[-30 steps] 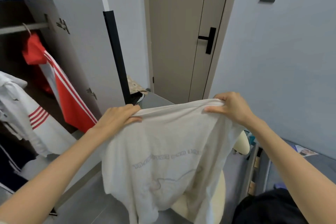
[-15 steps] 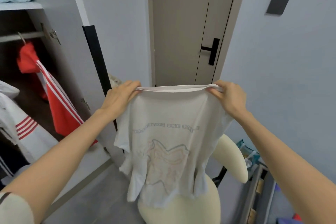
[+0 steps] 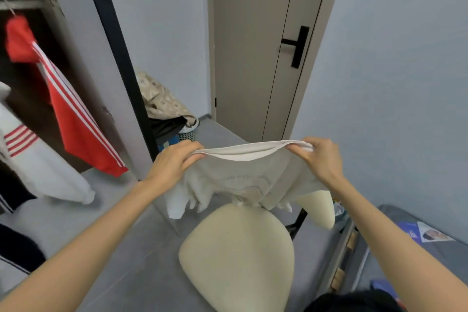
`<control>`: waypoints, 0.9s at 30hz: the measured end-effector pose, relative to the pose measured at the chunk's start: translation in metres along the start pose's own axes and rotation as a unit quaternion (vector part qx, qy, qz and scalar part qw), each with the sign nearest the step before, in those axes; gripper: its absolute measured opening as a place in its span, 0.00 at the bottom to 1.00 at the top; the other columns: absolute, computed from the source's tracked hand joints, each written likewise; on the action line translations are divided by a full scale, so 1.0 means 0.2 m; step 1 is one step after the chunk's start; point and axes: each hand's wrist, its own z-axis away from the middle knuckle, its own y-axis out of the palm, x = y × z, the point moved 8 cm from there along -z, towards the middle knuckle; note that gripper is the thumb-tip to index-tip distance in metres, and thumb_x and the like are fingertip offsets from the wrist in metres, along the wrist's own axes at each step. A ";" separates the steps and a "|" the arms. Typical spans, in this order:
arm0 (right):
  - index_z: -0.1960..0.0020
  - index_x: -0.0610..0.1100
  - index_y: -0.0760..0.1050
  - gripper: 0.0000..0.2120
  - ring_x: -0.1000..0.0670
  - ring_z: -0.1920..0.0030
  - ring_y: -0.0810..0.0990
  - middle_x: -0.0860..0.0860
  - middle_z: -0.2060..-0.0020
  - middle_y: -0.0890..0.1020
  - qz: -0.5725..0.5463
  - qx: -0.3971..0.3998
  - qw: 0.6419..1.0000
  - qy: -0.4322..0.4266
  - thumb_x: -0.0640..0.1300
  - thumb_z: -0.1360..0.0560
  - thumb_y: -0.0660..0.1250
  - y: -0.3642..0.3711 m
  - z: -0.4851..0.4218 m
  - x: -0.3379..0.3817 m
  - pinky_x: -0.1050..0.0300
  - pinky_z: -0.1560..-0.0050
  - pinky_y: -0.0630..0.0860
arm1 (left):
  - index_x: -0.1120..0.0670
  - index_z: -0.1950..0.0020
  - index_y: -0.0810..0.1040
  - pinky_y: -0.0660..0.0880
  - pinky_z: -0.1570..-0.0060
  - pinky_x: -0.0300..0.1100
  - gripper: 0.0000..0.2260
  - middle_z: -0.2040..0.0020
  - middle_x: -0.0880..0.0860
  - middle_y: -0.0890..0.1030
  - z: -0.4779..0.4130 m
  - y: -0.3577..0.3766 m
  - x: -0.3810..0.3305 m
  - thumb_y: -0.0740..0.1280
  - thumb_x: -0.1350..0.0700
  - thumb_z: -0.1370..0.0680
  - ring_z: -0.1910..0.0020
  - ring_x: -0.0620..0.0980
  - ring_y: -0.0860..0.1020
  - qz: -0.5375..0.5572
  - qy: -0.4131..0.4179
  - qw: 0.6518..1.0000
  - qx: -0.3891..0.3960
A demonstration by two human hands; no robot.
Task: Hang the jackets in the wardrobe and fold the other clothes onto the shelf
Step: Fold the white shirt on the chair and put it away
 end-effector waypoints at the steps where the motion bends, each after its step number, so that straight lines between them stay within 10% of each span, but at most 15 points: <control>1: 0.66 0.58 0.79 0.12 0.56 0.73 0.71 0.57 0.76 0.77 -0.003 0.008 1.000 0.003 0.63 0.30 0.70 0.06 0.06 -0.08 0.58 0.72 0.62 | 0.47 0.49 0.79 0.72 0.61 0.45 0.15 0.57 0.42 0.76 0.07 0.10 0.03 0.57 0.41 0.22 0.57 0.45 0.76 0.015 -0.004 1.000 0.007; 10: 0.67 0.36 0.75 0.25 0.53 0.69 0.65 0.41 0.73 0.73 -0.060 0.091 0.994 0.000 0.59 0.30 0.72 0.66 0.57 -0.73 0.54 0.67 0.60 | 0.44 0.53 0.82 0.73 0.52 0.34 0.08 0.55 0.41 0.83 0.62 0.87 0.22 0.64 0.45 0.24 0.52 0.37 0.79 0.137 -0.055 0.989 0.017; 14: 0.72 0.37 0.64 0.29 0.56 0.72 0.59 0.50 0.76 0.63 -0.063 0.167 0.983 -0.047 0.57 0.30 0.73 0.84 0.79 -0.86 0.55 0.68 0.55 | 0.40 0.55 0.81 0.73 0.54 0.32 0.06 0.57 0.38 0.83 0.85 1.10 0.19 0.65 0.43 0.25 0.54 0.37 0.80 0.156 -0.066 0.985 0.038; 23: 0.59 0.30 0.76 0.28 0.54 0.68 0.66 0.47 0.69 0.70 -0.053 0.370 0.927 -0.026 0.58 0.28 0.72 0.84 1.40 -1.01 0.62 0.66 0.63 | 0.52 0.49 0.86 0.76 0.46 0.42 0.10 0.51 0.44 0.85 1.43 1.33 -0.04 0.68 0.49 0.24 0.50 0.41 0.81 0.134 -0.132 0.978 0.094; 27: 0.67 0.43 0.67 0.24 0.52 0.69 0.63 0.49 0.70 0.65 -0.047 0.419 0.907 -0.001 0.60 0.28 0.70 0.77 1.55 -1.06 0.59 0.66 0.58 | 0.59 0.54 0.85 0.76 0.52 0.45 0.19 0.56 0.52 0.85 1.59 1.32 -0.13 0.66 0.43 0.25 0.55 0.49 0.82 0.108 -0.135 0.978 0.121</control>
